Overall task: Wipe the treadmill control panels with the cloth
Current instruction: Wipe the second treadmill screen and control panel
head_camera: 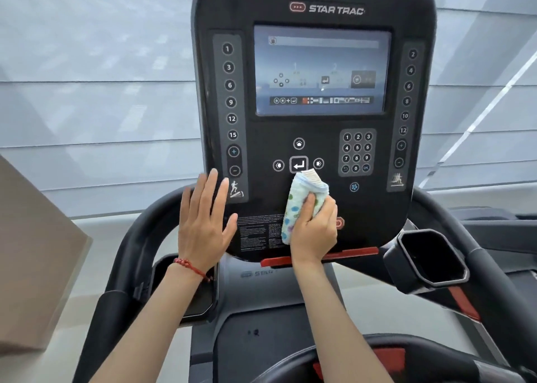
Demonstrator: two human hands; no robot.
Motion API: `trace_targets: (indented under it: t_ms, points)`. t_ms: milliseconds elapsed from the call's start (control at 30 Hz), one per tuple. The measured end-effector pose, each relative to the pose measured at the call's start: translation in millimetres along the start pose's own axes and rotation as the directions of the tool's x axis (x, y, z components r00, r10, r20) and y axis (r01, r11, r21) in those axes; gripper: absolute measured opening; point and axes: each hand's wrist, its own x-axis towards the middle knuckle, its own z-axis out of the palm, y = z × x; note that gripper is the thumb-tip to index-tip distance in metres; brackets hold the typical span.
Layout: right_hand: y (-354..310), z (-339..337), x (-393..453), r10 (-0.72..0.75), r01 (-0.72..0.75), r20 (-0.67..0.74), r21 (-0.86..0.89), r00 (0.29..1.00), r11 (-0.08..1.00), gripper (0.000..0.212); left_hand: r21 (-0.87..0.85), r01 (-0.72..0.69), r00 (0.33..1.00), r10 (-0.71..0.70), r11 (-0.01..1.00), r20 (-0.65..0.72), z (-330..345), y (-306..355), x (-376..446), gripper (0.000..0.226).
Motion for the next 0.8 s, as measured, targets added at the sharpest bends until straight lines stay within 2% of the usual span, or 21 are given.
trace_targets:
  t_ms: [167,333,533,667,800]
  points:
    - [-30,13,-29,-0.096,0.096,0.05,0.018,0.994,0.995,0.051,0.078,0.032,0.995,-0.039,0.996,0.089,-14,-50,-27,0.053]
    - [-52,26,-54,-0.153,0.152,0.063,0.026,0.986,0.988,0.045,0.166,0.053,0.975,-0.088,0.985,0.207,-19,-95,-50,0.051]
    - [-53,27,-56,-0.154,0.152,0.043,0.044,0.987,0.987,0.052,0.157,0.11,0.87,-0.172,0.981,0.462,-7,-125,-77,0.051]
    - [-54,29,-56,-0.158,0.157,0.019,0.025,0.987,0.987,0.049,0.144,0.164,0.817,-0.217,0.976,0.534,-4,-126,-77,0.051]
    - [-61,34,-50,-0.152,0.152,-0.014,0.012,0.988,0.988,0.045,0.13,0.177,0.801,-0.219,0.976,0.558,-2,-127,-79,0.048]
